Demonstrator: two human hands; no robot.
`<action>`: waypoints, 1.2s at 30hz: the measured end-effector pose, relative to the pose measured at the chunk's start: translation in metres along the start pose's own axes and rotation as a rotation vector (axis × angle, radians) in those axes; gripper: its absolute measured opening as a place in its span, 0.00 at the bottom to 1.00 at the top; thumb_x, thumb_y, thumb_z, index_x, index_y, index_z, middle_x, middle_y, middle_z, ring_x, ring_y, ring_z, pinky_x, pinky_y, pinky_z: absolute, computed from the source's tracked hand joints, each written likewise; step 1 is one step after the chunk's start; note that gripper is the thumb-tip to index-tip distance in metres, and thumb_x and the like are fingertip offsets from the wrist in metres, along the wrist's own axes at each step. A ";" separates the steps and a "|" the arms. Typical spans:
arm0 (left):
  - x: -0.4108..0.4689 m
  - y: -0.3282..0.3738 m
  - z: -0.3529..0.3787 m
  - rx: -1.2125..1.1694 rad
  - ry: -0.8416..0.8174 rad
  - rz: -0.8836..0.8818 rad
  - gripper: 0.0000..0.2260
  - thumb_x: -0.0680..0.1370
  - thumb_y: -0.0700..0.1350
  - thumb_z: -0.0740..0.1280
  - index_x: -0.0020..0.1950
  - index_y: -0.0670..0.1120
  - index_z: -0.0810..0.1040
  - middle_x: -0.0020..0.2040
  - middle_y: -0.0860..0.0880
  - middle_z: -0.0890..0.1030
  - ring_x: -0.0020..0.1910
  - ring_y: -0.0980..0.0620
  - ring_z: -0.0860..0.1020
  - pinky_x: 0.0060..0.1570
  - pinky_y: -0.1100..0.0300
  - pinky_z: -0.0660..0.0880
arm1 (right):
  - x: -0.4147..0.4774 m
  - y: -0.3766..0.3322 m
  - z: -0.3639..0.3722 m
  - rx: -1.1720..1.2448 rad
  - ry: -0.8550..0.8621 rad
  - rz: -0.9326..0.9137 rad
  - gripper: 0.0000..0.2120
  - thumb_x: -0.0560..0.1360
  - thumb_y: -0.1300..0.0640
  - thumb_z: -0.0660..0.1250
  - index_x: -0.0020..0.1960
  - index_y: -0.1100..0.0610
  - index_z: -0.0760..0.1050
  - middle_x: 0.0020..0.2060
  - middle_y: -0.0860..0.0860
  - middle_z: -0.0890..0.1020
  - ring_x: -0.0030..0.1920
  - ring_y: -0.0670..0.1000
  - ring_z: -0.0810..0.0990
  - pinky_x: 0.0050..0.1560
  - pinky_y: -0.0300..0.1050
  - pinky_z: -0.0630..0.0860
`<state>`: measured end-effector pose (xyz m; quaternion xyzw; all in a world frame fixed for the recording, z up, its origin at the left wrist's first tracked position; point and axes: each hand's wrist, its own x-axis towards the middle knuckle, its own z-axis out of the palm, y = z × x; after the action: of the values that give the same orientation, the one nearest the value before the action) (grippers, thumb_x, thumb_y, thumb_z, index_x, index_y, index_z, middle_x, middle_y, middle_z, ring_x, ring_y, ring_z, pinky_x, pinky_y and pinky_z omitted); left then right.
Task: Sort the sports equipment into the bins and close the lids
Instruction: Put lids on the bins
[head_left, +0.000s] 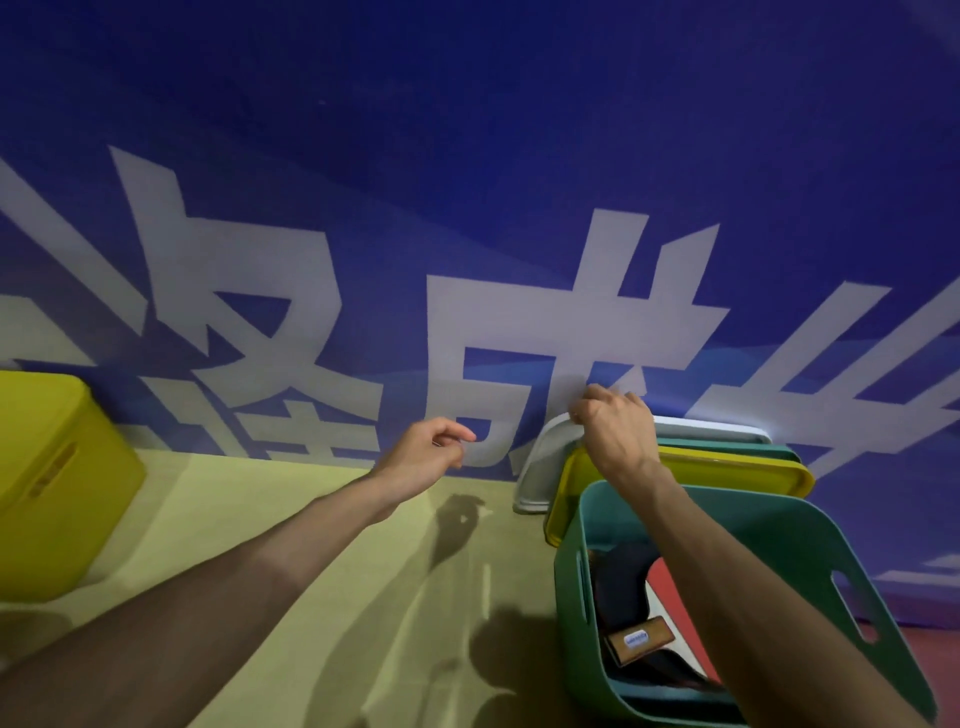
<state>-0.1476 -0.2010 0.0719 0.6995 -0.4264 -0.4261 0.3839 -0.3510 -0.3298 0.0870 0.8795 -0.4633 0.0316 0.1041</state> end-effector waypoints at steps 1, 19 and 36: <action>-0.002 0.001 -0.003 -0.022 0.002 -0.013 0.08 0.77 0.39 0.64 0.49 0.51 0.79 0.46 0.46 0.82 0.44 0.52 0.80 0.54 0.54 0.76 | 0.001 -0.007 -0.004 0.016 0.018 -0.018 0.12 0.75 0.62 0.66 0.57 0.55 0.80 0.54 0.53 0.80 0.53 0.54 0.78 0.55 0.48 0.72; -0.093 -0.062 -0.115 -0.499 0.252 -0.362 0.10 0.80 0.44 0.60 0.59 0.42 0.71 0.48 0.43 0.79 0.45 0.45 0.81 0.50 0.52 0.76 | -0.022 -0.227 -0.037 0.249 0.169 -0.318 0.10 0.63 0.62 0.65 0.35 0.52 0.83 0.34 0.49 0.82 0.36 0.54 0.78 0.36 0.43 0.72; -0.170 -0.145 -0.169 -0.646 0.289 -0.486 0.10 0.79 0.47 0.61 0.57 0.45 0.77 0.50 0.40 0.82 0.43 0.44 0.81 0.45 0.54 0.77 | -0.082 -0.355 -0.025 0.483 0.139 -0.342 0.07 0.74 0.58 0.69 0.49 0.50 0.84 0.45 0.48 0.85 0.45 0.53 0.78 0.47 0.48 0.70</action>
<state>0.0008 0.0348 0.0445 0.6758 -0.0357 -0.5134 0.5277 -0.1053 -0.0634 0.0440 0.9398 -0.2793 0.1831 -0.0729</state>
